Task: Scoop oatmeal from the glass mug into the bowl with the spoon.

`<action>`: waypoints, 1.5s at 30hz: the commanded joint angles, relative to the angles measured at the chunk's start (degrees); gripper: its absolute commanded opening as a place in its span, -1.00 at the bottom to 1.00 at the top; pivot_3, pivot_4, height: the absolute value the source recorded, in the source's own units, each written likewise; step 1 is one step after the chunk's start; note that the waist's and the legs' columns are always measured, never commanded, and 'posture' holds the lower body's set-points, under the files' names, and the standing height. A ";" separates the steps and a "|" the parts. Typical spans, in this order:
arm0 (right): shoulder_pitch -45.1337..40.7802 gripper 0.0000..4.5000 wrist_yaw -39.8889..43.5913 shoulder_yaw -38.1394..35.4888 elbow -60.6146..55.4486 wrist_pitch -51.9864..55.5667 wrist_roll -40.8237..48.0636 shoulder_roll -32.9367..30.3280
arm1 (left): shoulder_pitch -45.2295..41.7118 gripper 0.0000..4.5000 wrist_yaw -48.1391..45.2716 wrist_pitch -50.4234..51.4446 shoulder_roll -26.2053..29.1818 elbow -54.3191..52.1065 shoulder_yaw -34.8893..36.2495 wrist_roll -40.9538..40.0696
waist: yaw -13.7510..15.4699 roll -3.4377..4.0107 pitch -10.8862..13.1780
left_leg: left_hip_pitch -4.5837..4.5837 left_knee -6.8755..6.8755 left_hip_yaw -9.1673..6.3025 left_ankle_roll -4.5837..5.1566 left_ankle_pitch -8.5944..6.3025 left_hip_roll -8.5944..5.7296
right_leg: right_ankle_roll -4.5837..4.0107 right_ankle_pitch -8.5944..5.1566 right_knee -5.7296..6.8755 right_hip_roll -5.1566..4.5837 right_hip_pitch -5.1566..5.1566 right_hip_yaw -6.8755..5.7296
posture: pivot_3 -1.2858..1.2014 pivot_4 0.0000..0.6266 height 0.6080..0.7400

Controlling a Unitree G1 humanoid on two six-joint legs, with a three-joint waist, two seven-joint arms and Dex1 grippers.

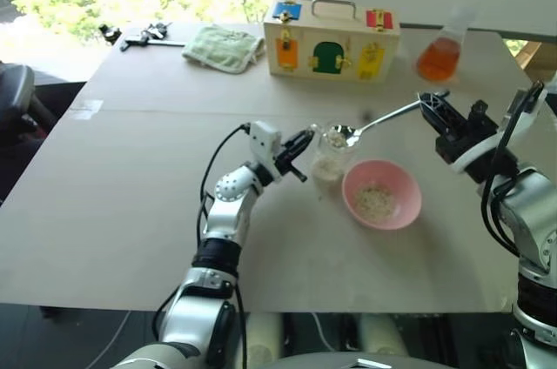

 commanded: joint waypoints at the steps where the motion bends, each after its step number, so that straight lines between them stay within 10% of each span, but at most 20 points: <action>1: 1.41 -1.00 2.64 -3.98 -1.79 -2.02 2.02 -0.35 | -0.61 -0.99 -0.11 -0.90 -0.25 -0.15 -0.01 -0.36 | 0.00 0.00 0.00 | 0.00 0.00 0.01 0.00 0.00 0.00 | 0.00 0.00 0.00 0.00 0.00 0.00 | 0.03 -0.52 1.00; 21: 20.39 -1.00 14.81 -14.91 -6.30 0.85 6.24 -7.11 | -1.82 -0.99 -1.87 -1.18 -0.24 2.11 -0.48 -0.06 | 0.14 0.01 -0.01 | 0.03 0.00 -0.04 0.07 -0.04 -0.05 | 0.01 0.00 -0.02 0.01 0.04 0.00 | 0.03 -0.52 1.00; 45: 12.50 -1.00 40.28 -4.08 -15.40 6.46 -44.73 -33.79 | -2.35 -0.99 -3.13 -1.87 -0.70 3.42 -1.02 0.18 | 0.21 -0.02 0.01 | 0.02 0.05 -0.13 -0.09 0.05 -0.18 | 0.07 0.02 -0.06 0.02 0.09 -0.06 | 0.03 -0.52 1.00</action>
